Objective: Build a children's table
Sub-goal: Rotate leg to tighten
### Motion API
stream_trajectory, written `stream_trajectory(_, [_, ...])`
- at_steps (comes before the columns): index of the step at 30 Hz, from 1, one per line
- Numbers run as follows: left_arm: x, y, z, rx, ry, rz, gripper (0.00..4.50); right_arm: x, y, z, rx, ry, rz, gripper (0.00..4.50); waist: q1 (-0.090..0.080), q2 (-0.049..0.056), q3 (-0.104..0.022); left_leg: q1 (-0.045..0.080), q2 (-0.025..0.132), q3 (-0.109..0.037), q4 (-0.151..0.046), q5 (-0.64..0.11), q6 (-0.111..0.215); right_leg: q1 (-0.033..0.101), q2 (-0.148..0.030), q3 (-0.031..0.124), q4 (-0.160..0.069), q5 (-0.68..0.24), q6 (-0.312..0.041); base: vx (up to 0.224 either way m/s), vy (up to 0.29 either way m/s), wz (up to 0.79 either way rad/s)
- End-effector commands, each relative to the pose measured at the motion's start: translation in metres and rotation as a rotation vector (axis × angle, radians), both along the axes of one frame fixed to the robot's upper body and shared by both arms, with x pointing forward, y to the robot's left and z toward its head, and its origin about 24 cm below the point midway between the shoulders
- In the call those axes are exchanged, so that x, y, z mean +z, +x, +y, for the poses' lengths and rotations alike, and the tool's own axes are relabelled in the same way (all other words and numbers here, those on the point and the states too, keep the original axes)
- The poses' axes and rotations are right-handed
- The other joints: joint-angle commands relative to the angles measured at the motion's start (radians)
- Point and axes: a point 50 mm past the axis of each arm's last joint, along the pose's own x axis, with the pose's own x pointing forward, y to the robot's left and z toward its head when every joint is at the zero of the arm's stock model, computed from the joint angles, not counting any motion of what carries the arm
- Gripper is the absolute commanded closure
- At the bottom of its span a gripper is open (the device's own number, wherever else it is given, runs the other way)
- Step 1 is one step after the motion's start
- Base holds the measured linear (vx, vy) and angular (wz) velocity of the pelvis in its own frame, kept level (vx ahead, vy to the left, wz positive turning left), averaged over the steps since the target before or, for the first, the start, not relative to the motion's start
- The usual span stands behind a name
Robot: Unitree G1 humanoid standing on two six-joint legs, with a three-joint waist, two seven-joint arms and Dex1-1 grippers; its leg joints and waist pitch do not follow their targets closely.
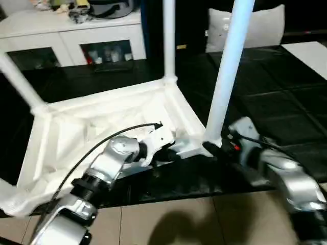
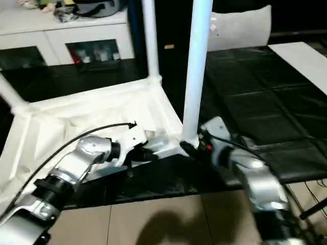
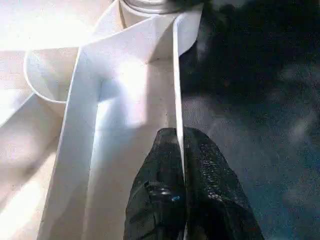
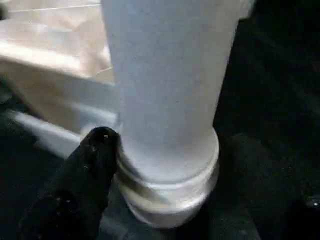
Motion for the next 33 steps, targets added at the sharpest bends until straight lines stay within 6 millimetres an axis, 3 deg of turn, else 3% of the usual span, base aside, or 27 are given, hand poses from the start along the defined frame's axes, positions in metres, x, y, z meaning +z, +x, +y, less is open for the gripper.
stream_trajectory(1, [-0.006,-0.007,0.004,-0.072,0.048,0.022,4.50,0.010,-0.006,0.002,0.100,0.037,-0.024,1.02,0.005,-0.016,-0.056,-0.011,0.029,-0.004,-0.064,-0.185,0.095,0.064,-0.054,0.042,-0.073,-0.334,-0.163,0.000,0.000,0.00])
stream_trajectory(8, [-0.003,-0.014,0.010,-0.191,0.063,0.061,4.50,0.014,-0.021,0.001,0.273,0.080,0.011,1.64,0.017,-0.018,-0.055,-0.007,0.032,-0.004,-0.065,-0.192,0.089,0.059,-0.055,0.043,-0.075,-0.380,-0.155,0.000,0.000,0.00])
stream_trajectory(14, [-0.003,-0.018,0.012,-0.253,0.073,0.087,4.50,0.016,-0.023,0.005,0.328,0.127,0.011,2.06,0.022,-0.015,-0.055,-0.007,0.032,-0.005,-0.066,-0.200,0.082,0.058,-0.056,0.044,-0.076,-0.390,-0.153,0.000,0.000,0.00])
stream_trajectory(16, [-0.003,-0.020,0.011,-0.263,0.070,0.095,4.50,0.016,-0.023,0.006,0.338,0.144,0.018,2.39,0.025,-0.015,-0.055,-0.007,0.031,-0.004,-0.065,-0.197,0.079,0.059,-0.056,0.043,-0.075,-0.390,-0.152,0.000,0.000,0.00])
stream_trajectory(28, [-0.004,-0.020,0.011,-0.253,0.076,0.106,4.50,0.010,-0.030,0.011,0.398,0.193,0.076,2.60,0.027,-0.017,-0.057,-0.009,0.030,-0.004,-0.063,-0.175,0.081,0.060,-0.054,0.042,-0.074,-0.379,-0.150,0.000,0.000,0.00])
stream_trajectory(33, [-0.001,-0.015,0.005,-0.191,0.044,0.087,4.50,0.005,-0.030,0.019,0.333,0.202,0.076,2.61,0.031,-0.016,-0.056,-0.008,0.029,-0.004,-0.064,-0.172,0.077,0.059,-0.054,0.041,-0.075,-0.386,-0.149,0.000,0.000,0.00])
